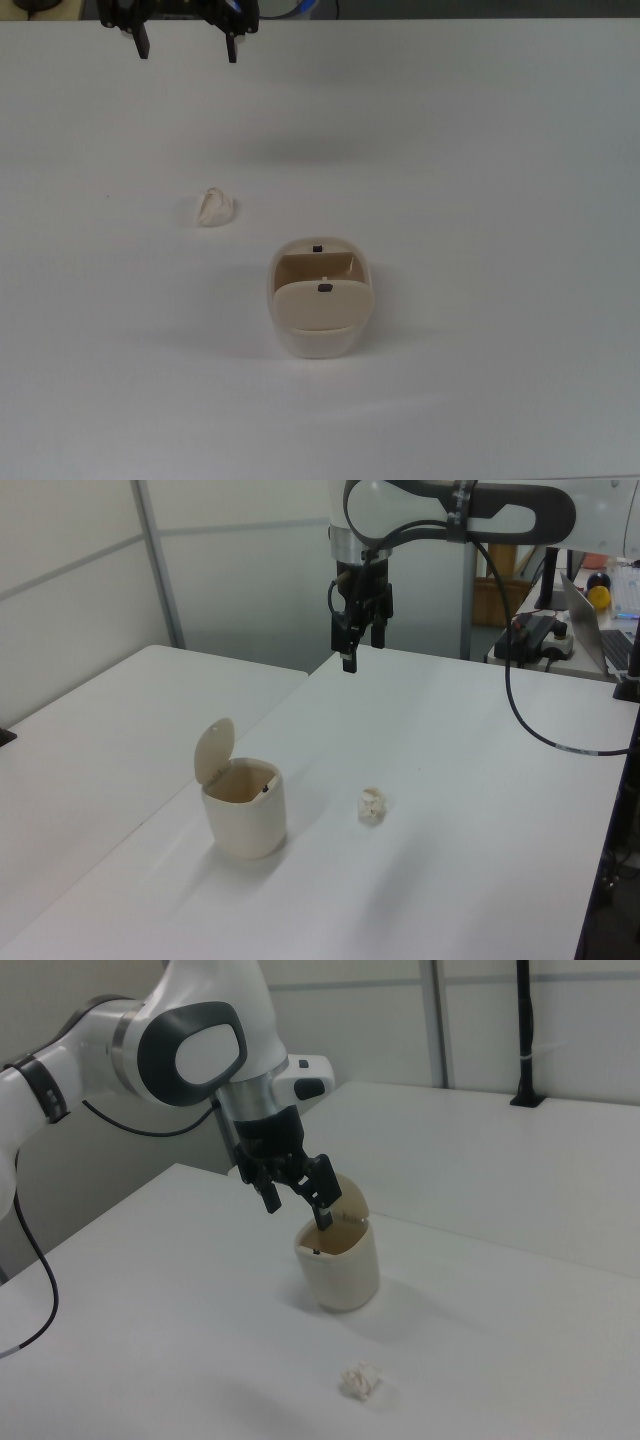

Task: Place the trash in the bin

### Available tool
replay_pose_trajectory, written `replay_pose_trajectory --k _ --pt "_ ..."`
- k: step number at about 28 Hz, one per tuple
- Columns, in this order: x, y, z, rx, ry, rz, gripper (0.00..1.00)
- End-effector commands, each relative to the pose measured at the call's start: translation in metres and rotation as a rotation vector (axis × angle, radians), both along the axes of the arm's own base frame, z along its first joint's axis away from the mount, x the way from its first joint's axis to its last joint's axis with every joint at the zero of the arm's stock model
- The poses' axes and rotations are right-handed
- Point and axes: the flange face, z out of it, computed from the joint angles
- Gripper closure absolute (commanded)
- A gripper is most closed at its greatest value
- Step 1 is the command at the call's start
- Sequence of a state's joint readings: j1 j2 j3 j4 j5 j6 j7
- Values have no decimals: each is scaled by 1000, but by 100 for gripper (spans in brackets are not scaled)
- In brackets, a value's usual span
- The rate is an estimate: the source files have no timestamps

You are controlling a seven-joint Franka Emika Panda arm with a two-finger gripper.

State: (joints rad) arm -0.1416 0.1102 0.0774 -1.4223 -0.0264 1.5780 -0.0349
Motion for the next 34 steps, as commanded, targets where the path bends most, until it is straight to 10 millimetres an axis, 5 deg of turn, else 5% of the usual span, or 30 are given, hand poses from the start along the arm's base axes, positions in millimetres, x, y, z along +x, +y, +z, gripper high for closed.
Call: replay_pose_trajectory --k 1,6,10,20,27,34 --pt "-6 1 7 -7 10 18 0" --pt "-4 -6 -3 -10 23 47 0" --pt "-3 -10 -52 -23 109 201 0" --pt "11 -13 -184 -46 141 247 0" --pt "27 -18 -245 -57 188 263 0" --pt "38 -23 -281 -55 175 259 0"
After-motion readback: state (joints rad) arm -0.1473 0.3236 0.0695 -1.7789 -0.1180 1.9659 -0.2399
